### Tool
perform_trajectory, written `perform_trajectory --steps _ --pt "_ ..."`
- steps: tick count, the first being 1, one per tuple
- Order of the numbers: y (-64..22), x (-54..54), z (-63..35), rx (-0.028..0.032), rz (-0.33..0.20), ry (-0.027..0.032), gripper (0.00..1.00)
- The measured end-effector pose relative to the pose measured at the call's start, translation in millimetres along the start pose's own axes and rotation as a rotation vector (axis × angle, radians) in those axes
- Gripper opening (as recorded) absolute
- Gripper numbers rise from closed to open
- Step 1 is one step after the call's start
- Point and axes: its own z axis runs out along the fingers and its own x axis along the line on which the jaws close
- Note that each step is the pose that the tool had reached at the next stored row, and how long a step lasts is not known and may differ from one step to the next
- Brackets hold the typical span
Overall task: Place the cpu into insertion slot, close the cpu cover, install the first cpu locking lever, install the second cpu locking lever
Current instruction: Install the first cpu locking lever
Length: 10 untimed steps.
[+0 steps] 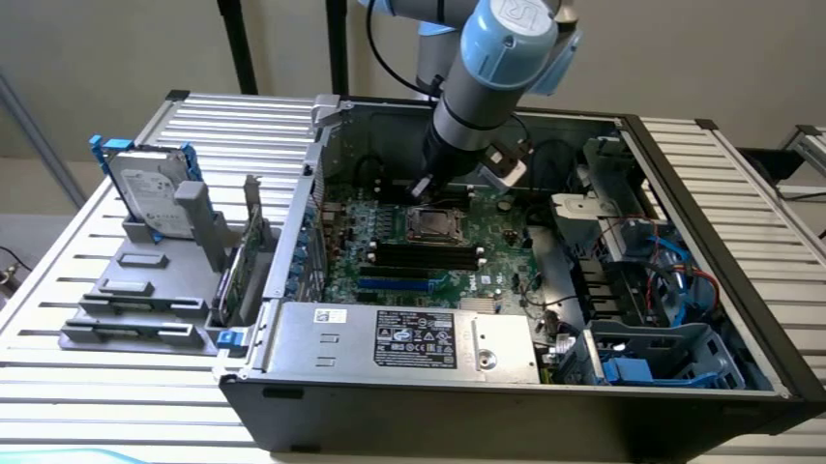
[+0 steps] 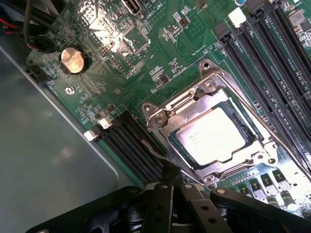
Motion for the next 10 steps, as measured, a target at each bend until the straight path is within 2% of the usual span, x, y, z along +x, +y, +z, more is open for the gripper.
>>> perform_trajectory --steps 10 --pt "2.5 2.5 -0.4 0.0014 -0.001 0.0015 0.11"
